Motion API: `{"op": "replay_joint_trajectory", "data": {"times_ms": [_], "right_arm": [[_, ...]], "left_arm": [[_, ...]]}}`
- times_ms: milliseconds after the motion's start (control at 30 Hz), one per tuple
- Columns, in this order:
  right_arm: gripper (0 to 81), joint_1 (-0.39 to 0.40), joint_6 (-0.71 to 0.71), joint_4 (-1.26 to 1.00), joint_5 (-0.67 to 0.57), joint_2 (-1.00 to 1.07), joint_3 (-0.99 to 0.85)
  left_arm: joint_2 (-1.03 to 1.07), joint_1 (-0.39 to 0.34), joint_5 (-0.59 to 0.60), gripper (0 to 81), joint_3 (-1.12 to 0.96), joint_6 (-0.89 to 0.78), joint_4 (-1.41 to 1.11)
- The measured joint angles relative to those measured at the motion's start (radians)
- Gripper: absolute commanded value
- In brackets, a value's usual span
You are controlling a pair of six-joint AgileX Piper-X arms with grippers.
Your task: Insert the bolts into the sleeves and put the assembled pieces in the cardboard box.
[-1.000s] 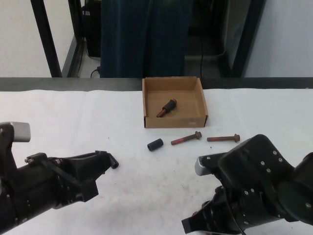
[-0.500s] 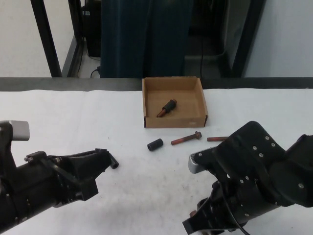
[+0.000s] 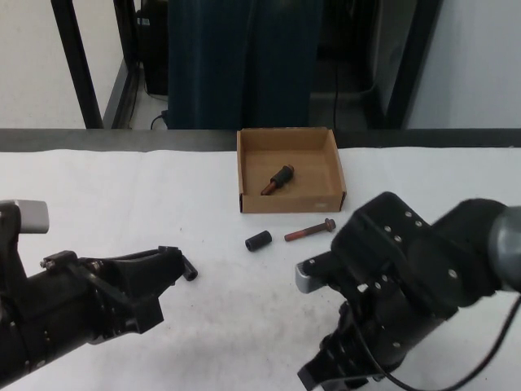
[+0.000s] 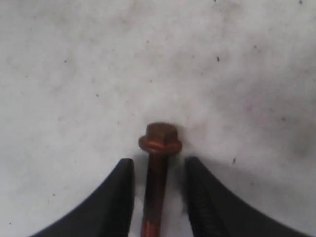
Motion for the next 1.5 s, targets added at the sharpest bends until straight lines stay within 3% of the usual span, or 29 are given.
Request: {"op": "replay_joint_trajectory", "data": {"times_ms": [133, 333, 567, 733, 767, 833, 900, 1067, 1133, 1267, 1500], "right_arm": [[33.6, -0.010, -0.028, 0.013, -0.010, 0.030, -0.039], [20.3, -0.026, -0.044, 0.073, -0.021, 0.069, -0.093], [19.9, -0.027, -0.050, 0.100, -0.021, 0.078, -0.106], [0.4, -0.027, -0.055, 0.102, -0.021, 0.078, -0.106], [0.1, -0.027, -0.060, 0.102, -0.021, 0.078, -0.106], [2.4, -0.027, -0.070, 0.104, -0.021, 0.078, -0.106], [10.0, -0.027, -0.077, 0.104, -0.021, 0.078, -0.106], [48.4, -0.027, -0.077, 0.104, -0.024, 0.078, -0.106], [48.6, -0.027, -0.078, 0.104, -0.035, 0.079, -0.106], [37.5, -0.024, -0.076, 0.109, -0.037, 0.079, -0.108], [36.7, -0.018, -0.076, 0.135, -0.024, 0.087, -0.127]], "left_arm": [[0.000, 0.000, 0.000, 0.8, 0.000, 0.000, -0.002], [0.000, 0.000, 0.000, 0.8, 0.000, 0.000, -0.017], [0.000, 0.000, 0.000, 0.8, 0.000, 0.030, -0.023], [0.000, 0.025, 0.000, 0.8, 0.000, 0.033, -0.023], [0.000, 0.033, 0.000, 0.8, 0.000, 0.033, -0.023], [0.000, 0.046, 0.000, 0.8, 0.000, 0.033, -0.023], [0.000, 0.047, 0.000, 0.8, 0.000, 0.033, -0.023], [0.000, 0.047, 0.000, 0.8, 0.000, 0.033, -0.023], [0.000, 0.047, 0.000, 0.8, 0.000, 0.033, -0.023], [0.000, 0.047, 0.000, 0.8, 0.000, 0.033, -0.023], [0.000, 0.047, 0.000, 0.8, 0.000, 0.033, -0.023]]}}
